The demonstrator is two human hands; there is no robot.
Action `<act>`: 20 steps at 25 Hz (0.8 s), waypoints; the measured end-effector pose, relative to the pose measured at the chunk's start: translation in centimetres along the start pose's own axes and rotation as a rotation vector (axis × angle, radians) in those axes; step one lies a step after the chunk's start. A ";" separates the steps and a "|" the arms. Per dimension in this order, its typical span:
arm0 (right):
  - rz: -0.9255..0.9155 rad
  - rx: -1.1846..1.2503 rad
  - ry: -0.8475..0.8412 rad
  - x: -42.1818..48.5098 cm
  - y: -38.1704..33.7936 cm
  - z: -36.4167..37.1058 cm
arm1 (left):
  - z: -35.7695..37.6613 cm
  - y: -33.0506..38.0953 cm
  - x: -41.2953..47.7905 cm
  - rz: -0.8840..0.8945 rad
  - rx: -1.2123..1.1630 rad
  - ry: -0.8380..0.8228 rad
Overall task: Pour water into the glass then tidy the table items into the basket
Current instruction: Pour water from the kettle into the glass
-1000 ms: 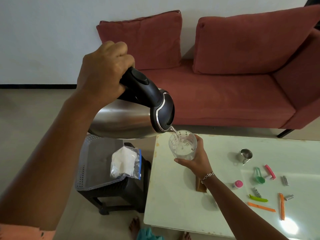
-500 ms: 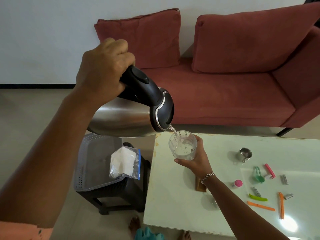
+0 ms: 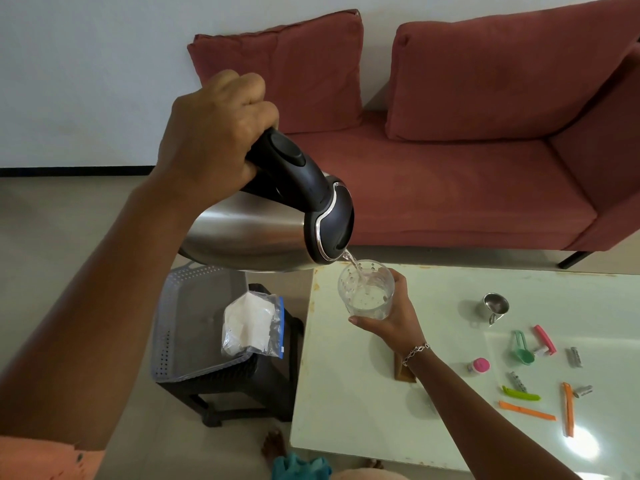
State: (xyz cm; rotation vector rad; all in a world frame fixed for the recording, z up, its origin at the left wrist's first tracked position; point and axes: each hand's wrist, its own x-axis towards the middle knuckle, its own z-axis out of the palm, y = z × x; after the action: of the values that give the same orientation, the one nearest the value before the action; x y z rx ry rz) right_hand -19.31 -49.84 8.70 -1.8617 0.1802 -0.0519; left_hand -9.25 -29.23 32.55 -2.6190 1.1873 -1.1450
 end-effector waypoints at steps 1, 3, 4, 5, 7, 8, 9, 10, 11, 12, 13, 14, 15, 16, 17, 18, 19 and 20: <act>0.003 0.001 -0.002 0.0 0.0 0.0 | 0.0 0.0 0.0 0.004 0.001 0.000; 0.003 -0.001 -0.003 0.1 0.0 0.1 | 0.0 -0.1 0.1 0.012 0.002 0.000; 0.000 -0.002 -0.002 0.1 0.0 0.1 | 0.0 -0.2 0.1 0.015 0.002 -0.001; -0.002 -0.001 -0.002 0.1 0.0 0.2 | 0.0 -0.2 0.2 0.015 0.002 -0.002; -0.005 0.002 -0.003 0.1 0.0 0.2 | 0.1 -0.3 0.1 0.009 0.005 -0.010; -0.006 0.002 -0.004 0.1 -0.1 0.3 | 0.2 -0.4 0.1 0.005 0.006 -0.015; -0.008 0.002 -0.006 0.1 -0.1 0.3 | 0.2 -0.4 0.1 0.003 0.008 -0.022; -0.008 0.005 -0.008 0.1 -0.1 0.3 | 0.3 -0.4 0.1 0.005 0.013 -0.028; -0.008 0.011 -0.010 0.1 -0.1 0.3 | 0.3 -0.4 0.1 0.009 0.019 -0.034; -0.010 0.017 -0.012 0.1 -0.1 0.4 | 0.2 -0.4 0.1 0.012 0.023 -0.036; -0.013 0.021 -0.012 0.1 -0.1 0.4 | 0.2 -0.4 0.1 0.015 0.024 -0.035; -0.017 0.024 -0.013 0.1 -0.1 0.4 | 0.1 -0.4 0.1 0.018 0.022 -0.031; -0.021 0.027 -0.012 0.1 -0.1 0.4 | 0.0 -0.4 0.0 0.023 0.021 -0.028; -0.024 0.030 -0.012 0.1 -0.1 0.5 | 0.0 -0.4 0.0 0.029 0.020 -0.025; -0.026 0.030 -0.010 0.1 -0.1 0.5 | -0.1 -0.4 0.0 0.035 0.021 -0.024; -0.026 0.027 -0.010 0.1 -0.1 0.6 | -0.2 -0.5 -0.1 0.040 0.024 -0.024; -0.025 0.023 -0.010 0.1 -0.2 0.6 | -0.2 -0.5 -0.1 0.047 0.029 -0.027; -0.024 0.017 -0.012 0.1 -0.2 0.7 | -0.2 -0.5 -0.1 0.053 0.035 -0.028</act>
State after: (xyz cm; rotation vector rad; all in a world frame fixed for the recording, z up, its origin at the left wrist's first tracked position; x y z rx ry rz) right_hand -19.13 -49.16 8.72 -1.8467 0.1485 -0.0591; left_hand -9.09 -28.75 32.82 -2.5526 1.2125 -1.1064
